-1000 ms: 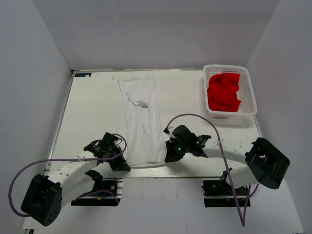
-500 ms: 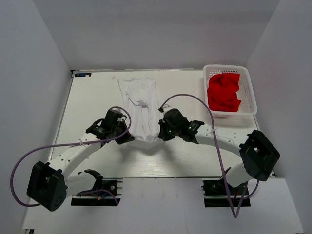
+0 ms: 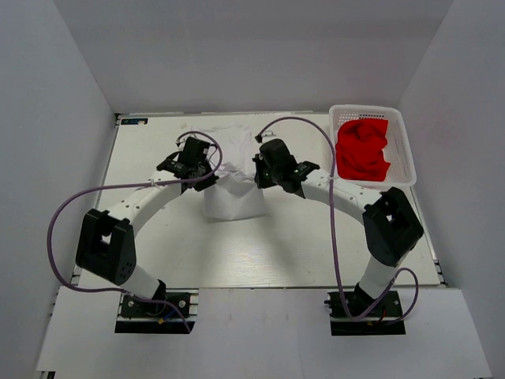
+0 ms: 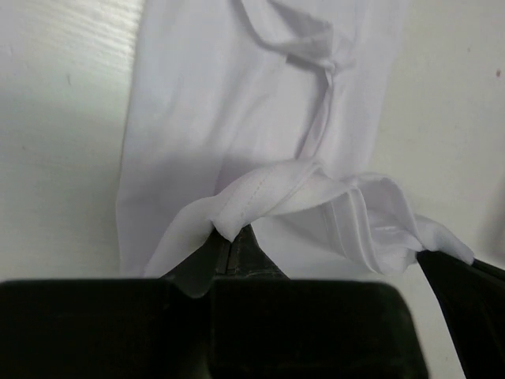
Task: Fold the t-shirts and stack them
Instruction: Fold the folded rectangular tshirt in 1/3 of the way, then grab one side of the 2/3 rectangular tshirt with both arms
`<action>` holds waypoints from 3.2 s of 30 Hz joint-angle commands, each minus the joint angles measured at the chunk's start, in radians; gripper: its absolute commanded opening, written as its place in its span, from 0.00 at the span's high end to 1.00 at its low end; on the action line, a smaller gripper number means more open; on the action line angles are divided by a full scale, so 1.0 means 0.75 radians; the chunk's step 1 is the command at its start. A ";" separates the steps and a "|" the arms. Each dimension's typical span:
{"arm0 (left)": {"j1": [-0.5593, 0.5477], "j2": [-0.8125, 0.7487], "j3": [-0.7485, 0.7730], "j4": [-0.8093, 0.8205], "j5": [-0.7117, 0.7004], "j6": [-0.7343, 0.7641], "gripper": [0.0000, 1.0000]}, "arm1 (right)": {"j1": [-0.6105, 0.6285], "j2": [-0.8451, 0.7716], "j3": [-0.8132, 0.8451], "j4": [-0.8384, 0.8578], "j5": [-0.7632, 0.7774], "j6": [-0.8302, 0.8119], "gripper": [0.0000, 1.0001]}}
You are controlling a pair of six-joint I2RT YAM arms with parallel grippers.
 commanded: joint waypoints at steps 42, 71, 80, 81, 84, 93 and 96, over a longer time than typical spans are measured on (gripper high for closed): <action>0.263 0.128 -0.171 0.258 0.386 0.249 0.00 | -0.200 0.042 -0.154 0.321 -0.397 -0.037 0.10; 0.288 0.177 -0.499 0.328 0.396 0.204 0.60 | -0.151 0.213 -0.341 0.409 -0.530 0.155 0.79; 0.288 0.046 -0.556 0.268 0.326 0.204 0.57 | -0.161 0.125 -0.410 0.397 -0.381 0.186 1.00; 0.288 0.034 -0.588 0.268 0.326 0.204 0.57 | -0.157 0.123 -0.408 0.395 -0.375 0.188 1.00; 0.288 0.017 -0.629 0.281 0.363 0.204 0.68 | -0.155 0.131 -0.408 0.395 -0.387 0.186 1.00; 0.263 -0.028 -0.687 0.273 0.451 0.204 1.00 | -0.149 0.111 -0.410 0.393 -0.438 0.174 1.00; 0.263 -0.126 -0.699 0.211 0.533 0.233 1.00 | -0.129 0.029 -0.435 0.360 -0.456 0.133 1.00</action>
